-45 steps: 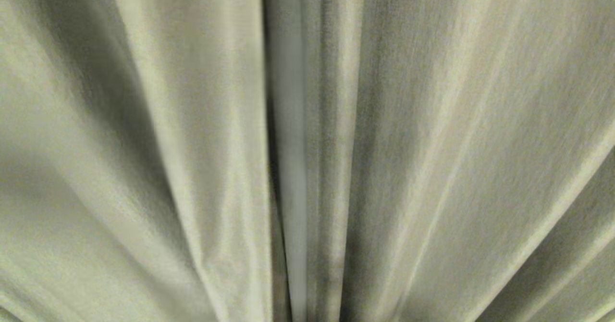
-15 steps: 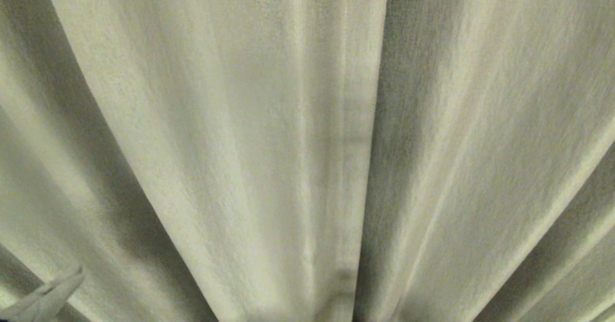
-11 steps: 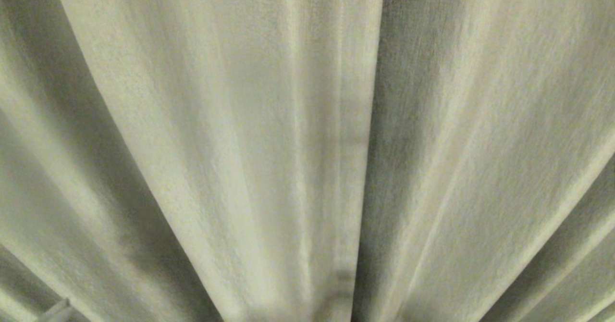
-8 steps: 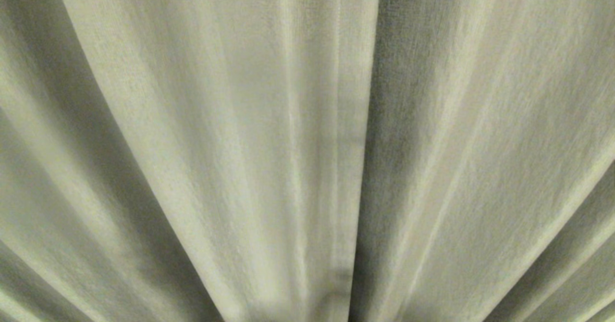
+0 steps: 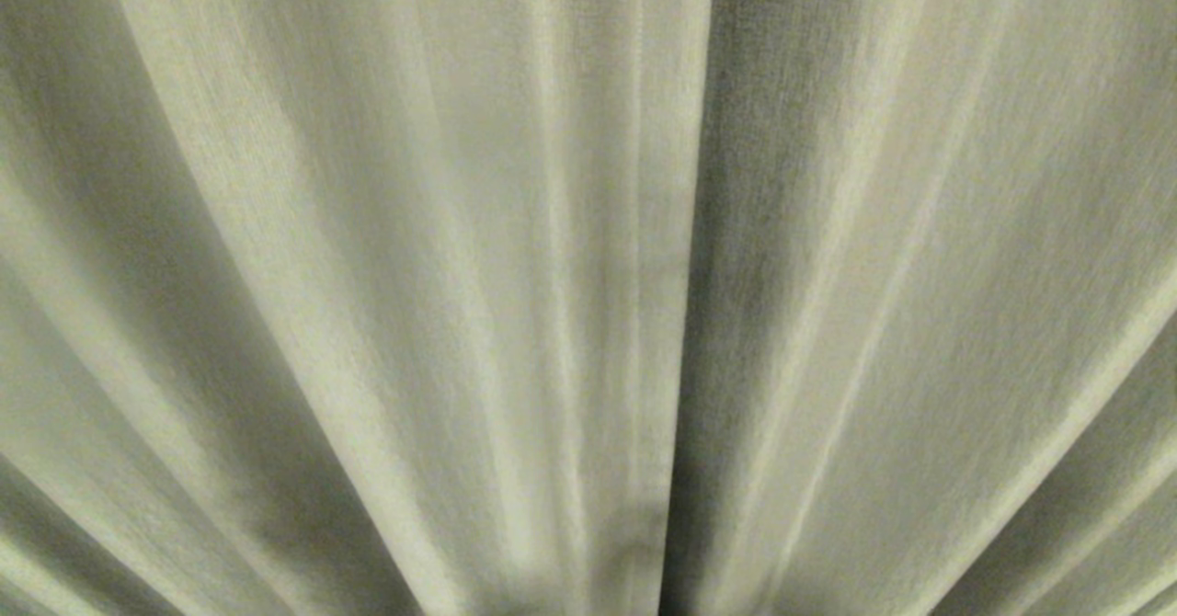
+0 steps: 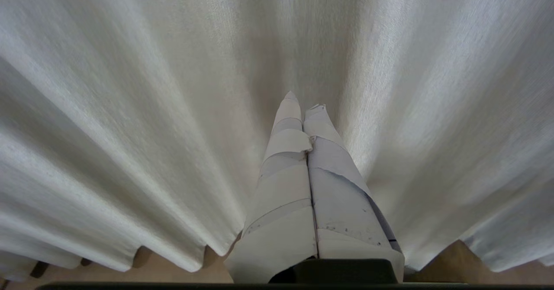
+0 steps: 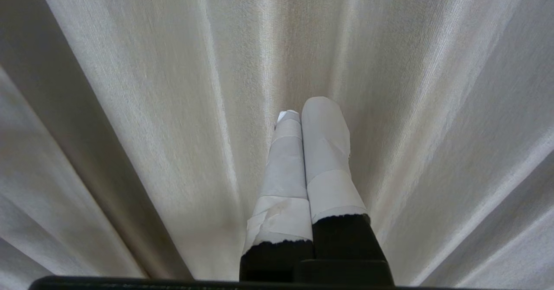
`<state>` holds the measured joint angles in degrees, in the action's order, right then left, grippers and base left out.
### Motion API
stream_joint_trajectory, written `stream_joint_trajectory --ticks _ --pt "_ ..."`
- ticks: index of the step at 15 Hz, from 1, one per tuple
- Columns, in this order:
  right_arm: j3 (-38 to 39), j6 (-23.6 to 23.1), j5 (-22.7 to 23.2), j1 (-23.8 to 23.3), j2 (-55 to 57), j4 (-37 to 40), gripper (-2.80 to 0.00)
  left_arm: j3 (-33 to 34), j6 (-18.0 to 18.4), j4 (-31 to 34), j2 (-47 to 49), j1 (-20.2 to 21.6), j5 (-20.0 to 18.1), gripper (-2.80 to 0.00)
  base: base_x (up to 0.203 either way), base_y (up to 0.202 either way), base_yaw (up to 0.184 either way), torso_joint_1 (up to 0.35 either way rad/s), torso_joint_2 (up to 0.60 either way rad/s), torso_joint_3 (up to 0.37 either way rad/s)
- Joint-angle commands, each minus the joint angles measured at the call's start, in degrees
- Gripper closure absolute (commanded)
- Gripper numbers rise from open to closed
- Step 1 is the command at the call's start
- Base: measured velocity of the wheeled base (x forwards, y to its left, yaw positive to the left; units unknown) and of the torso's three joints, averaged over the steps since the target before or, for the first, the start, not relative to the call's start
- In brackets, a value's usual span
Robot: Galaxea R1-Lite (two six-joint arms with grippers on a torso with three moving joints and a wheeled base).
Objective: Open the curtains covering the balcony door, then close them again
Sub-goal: Pull the outer curtains open on both sides
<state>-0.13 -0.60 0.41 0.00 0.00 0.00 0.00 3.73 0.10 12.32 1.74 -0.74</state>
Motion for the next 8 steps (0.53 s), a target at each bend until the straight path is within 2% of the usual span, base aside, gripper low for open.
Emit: stream_joint_trajectory --ticks 1,3,6,8 --pt "0.0 0.0 0.0 0.0 0.0 0.0 0.0 0.0 -2.9 -0.1 -1.1 -0.3 0.1 0.0 0.0 0.0 0.0 0.0 0.0 0.0" --pt "0.0 0.0 0.0 0.0 0.0 0.0 0.0 0.0 -5.0 -0.2 -4.5 -1.0 0.9 0.0 0.0 0.0 0.0 0.0 0.0 0.0" --pt "0.0 0.0 0.0 0.0 0.0 0.0 0.0 0.0 -5.2 -0.2 -12.2 -1.5 1.1 0.0 0.0 0.0 0.0 0.0 0.0 0.0" --pt "0.0 0.0 0.0 0.0 0.0 0.0 0.0 0.0 -5.2 -0.2 -12.3 -1.6 1.1 0.0 0.0 0.0 0.0 0.0 0.0 0.0"
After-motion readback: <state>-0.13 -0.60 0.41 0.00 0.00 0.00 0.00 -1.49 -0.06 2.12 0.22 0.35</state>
